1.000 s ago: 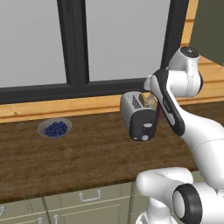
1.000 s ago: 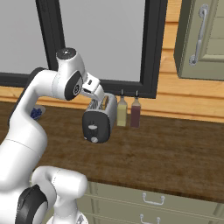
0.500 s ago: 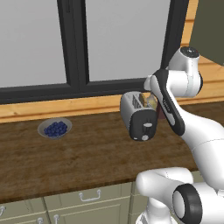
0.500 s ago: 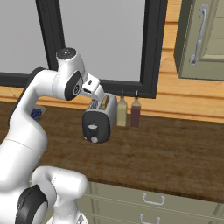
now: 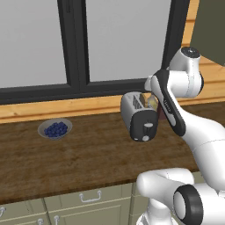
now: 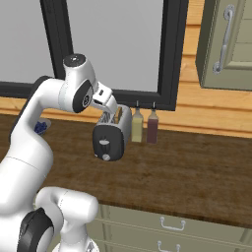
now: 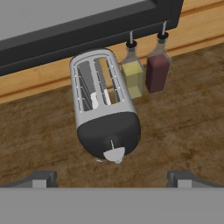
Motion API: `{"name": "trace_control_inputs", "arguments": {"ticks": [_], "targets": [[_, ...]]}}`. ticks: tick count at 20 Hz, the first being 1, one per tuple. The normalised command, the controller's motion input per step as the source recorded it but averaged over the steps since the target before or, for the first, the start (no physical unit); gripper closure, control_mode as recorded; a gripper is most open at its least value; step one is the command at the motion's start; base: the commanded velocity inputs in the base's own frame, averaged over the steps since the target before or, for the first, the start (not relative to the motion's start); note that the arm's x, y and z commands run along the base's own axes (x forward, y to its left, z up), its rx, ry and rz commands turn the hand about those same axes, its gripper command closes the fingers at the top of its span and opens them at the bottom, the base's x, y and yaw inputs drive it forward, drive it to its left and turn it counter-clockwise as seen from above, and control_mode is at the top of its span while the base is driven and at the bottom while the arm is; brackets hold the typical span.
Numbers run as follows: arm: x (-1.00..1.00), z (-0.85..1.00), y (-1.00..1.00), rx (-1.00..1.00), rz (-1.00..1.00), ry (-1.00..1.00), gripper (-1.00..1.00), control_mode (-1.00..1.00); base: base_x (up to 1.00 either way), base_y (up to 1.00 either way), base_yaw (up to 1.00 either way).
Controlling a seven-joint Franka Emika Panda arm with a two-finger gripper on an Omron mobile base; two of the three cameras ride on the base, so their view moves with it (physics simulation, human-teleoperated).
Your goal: Start the toaster. Once the lever pops up, take the bread to the plate on the dining counter.
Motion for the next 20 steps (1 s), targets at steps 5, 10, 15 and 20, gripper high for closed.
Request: {"name": "trace_control_inputs", "arguments": {"ticks": [5, 10, 15, 20], "targets": [[0.00, 0.00, 0.00, 0.00, 0.00, 0.00, -1.00, -1.00, 0.00, 0.00, 0.00], [0.00, 0.00, 0.00, 0.00, 0.00, 0.00, -1.00, -1.00, 0.00, 0.00, 0.00], [0.00, 0.00, 0.00, 0.00, 0.00, 0.00, -1.00, -1.00, 0.00, 0.00, 0.00], [0.00, 0.00, 0.00, 0.00, 0.00, 0.00, -1.00, -1.00, 0.00, 0.00, 0.00]]}}
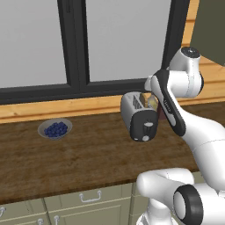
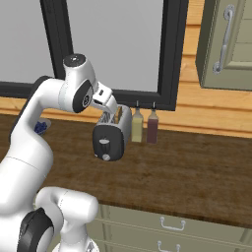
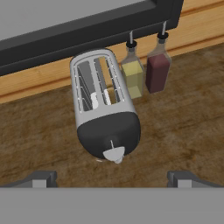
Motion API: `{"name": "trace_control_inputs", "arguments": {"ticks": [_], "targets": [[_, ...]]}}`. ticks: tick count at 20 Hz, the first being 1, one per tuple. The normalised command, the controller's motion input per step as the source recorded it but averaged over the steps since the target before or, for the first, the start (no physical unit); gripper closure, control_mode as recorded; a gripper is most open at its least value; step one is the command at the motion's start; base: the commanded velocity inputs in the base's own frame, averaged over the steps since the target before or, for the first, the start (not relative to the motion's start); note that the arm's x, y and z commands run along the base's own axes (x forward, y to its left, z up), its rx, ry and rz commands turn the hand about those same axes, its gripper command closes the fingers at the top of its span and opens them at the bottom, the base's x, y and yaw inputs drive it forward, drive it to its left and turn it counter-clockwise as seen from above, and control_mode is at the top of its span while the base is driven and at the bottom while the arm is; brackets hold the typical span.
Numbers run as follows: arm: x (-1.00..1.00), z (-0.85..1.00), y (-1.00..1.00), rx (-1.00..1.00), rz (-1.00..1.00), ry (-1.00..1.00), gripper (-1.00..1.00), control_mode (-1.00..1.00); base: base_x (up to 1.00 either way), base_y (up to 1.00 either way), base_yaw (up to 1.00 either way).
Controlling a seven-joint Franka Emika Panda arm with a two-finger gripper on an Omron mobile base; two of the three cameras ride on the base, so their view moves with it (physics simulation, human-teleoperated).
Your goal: Start the toaster. Once the lever pops up, take the bread to the plate on the dining counter.
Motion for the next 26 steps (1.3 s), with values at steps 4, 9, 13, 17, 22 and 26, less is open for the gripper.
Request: {"name": "trace_control_inputs", "arguments": {"ticks": [4, 9, 13, 17, 22, 26], "targets": [[-0.07, 0.00, 0.00, 0.00, 0.00, -0.04, -1.00, -1.00, 0.00, 0.00, 0.00], [-0.03, -0.15, -0.01, 0.00, -0.03, 0.00, -1.00, -1.00, 0.00, 0.00, 0.00], [0.00, -0.29, -0.07, 0.00, -0.02, -0.01, -1.00, -1.00, 0.00, 0.00, 0.00], [0.00, -0.33, -0.08, 0.00, -0.02, -0.03, -1.00, -1.00, 0.00, 0.00, 0.00], [0.02, -0.29, -0.05, 0.00, -0.01, -0.05, -1.00, -1.00, 0.00, 0.00, 0.00], [0.18, -0.22, -0.01, 0.00, 0.00, -0.05, -1.00, -1.00, 0.00, 0.00, 0.00]]}}
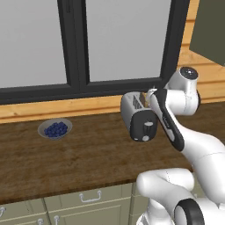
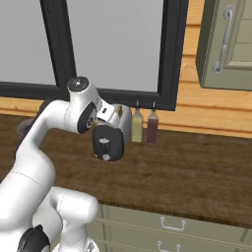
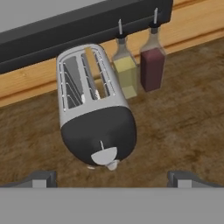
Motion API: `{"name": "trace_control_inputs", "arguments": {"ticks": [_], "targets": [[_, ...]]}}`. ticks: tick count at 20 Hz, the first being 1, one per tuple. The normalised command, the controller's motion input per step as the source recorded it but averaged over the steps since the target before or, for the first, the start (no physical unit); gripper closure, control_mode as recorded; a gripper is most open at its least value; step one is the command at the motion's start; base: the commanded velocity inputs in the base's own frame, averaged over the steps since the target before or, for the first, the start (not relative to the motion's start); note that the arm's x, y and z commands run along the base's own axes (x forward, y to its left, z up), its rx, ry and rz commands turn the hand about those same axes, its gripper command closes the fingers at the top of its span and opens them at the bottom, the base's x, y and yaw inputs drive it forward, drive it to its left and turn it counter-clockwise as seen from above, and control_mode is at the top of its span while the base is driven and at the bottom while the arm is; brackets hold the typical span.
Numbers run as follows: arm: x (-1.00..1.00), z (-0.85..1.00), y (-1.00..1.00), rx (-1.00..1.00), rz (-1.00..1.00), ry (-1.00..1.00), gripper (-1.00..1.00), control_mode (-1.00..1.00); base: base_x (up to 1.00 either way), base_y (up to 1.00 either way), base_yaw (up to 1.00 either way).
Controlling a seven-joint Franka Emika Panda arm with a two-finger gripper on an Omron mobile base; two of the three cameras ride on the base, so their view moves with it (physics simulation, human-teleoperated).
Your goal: Start the toaster. Once the lever pops up, take the bread to the plate on the dining counter.
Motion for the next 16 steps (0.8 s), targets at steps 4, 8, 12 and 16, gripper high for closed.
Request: {"name": "trace_control_inputs", "arguments": {"ticks": [4, 8, 12, 16], "targets": [[0.31, -0.14, 0.00, 0.00, 0.00, -0.03, -1.00, -1.00, 0.00, 0.00, 0.00], [0.44, -0.23, -0.01, 0.00, 0.00, 0.00, -1.00, -1.00, 0.00, 0.00, 0.00], [0.39, -0.16, 0.00, 0.00, 0.00, 0.00, -1.00, -1.00, 0.00, 0.00, 0.00], [0.43, -0.17, -0.01, 0.00, 0.00, 0.00, -1.00, -1.00, 0.00, 0.00, 0.00]]}}
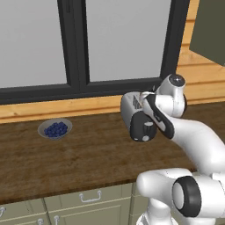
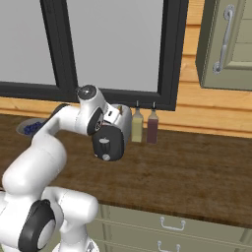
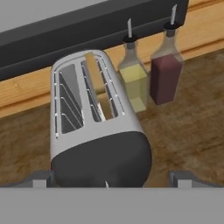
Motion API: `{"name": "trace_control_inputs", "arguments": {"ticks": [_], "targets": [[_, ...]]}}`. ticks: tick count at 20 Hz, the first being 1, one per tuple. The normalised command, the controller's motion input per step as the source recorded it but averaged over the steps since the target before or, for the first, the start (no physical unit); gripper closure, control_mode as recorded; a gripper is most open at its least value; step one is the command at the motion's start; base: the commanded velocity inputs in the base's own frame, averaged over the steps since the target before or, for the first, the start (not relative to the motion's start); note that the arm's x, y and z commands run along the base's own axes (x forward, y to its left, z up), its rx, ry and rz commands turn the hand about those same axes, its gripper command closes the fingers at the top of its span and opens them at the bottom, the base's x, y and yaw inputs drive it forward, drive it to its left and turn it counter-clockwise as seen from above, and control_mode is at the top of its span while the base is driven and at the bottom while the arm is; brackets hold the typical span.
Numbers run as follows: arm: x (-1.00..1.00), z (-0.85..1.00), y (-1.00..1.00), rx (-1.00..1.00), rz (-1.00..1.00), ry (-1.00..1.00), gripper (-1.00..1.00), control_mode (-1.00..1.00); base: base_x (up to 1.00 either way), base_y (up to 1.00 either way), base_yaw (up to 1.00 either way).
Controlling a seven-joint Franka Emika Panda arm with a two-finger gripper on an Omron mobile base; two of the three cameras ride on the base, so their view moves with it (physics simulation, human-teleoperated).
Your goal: Start the toaster. Once the lever pops up, take the bread to the plate on the dining counter.
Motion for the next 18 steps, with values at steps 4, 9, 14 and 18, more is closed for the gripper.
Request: {"name": "trace_control_inputs", "arguments": {"ticks": [4, 9, 14, 18], "targets": [[0.41, -0.21, -0.02, 0.00, 0.00, 0.00, -1.00, -1.00, 0.00, 0.00, 0.00], [0.35, -0.23, 0.00, 0.00, 0.00, 0.00, -1.00, -1.00, 0.00, 0.00, 0.00], [0.30, -0.23, -0.05, 0.00, 0.00, 0.00, -1.00, -1.00, 0.00, 0.00, 0.00], [0.38, -0.21, -0.14, 0.00, 0.00, 0.00, -1.00, -1.00, 0.00, 0.00, 0.00]]}}
